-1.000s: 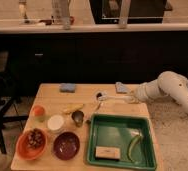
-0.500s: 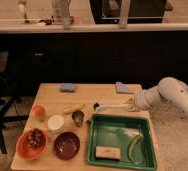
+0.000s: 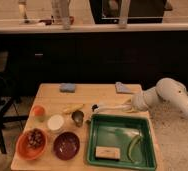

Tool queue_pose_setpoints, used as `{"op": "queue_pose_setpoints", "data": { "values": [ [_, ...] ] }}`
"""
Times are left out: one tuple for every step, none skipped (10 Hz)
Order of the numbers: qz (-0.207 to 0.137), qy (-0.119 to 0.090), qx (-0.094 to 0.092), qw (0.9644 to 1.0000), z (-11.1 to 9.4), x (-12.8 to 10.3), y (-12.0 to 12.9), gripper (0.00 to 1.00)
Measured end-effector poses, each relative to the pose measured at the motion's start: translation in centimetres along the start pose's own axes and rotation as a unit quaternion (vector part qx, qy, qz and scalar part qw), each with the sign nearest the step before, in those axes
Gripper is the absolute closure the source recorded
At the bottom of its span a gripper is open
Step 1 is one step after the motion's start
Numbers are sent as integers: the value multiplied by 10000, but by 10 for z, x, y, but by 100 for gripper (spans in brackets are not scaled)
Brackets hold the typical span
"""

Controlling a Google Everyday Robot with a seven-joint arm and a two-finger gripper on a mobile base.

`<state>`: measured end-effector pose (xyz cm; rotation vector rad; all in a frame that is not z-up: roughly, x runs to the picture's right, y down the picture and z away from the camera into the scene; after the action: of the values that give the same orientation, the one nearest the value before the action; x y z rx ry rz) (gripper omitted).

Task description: Place brush in tray

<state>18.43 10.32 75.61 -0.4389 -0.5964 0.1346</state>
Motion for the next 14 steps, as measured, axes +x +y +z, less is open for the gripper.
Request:
{"op": "queue_pose_setpoints", "data": {
  "values": [
    [4, 2, 3, 10000, 0, 0, 0, 100],
    [11, 1, 2, 10000, 0, 1, 0, 100],
    [27, -28, -18, 10000, 1, 2, 0, 100],
    [41, -81, -44, 9999, 5, 3, 2, 100],
    [65, -155, -52, 9998, 9, 7, 6, 100],
    [68, -222, -45, 9997, 10, 8, 13, 100],
    [26, -205, -27, 9998, 7, 5, 21, 100],
    [6, -243, -8, 9997, 5, 2, 26, 100],
    [-8, -381, 15, 9993, 2, 0, 30, 100],
    [-57, -584, -5, 9983, 1, -5, 36, 100],
    [-112, -743, -9, 9972, 1, -7, 38, 100],
    [-206, -999, -20, 9948, 2, -6, 41, 100],
    [-259, -1230, -36, 9921, 4, -2, 46, 100],
    [-276, -1426, -26, 9894, 5, 3, 48, 100]
  ]
}}
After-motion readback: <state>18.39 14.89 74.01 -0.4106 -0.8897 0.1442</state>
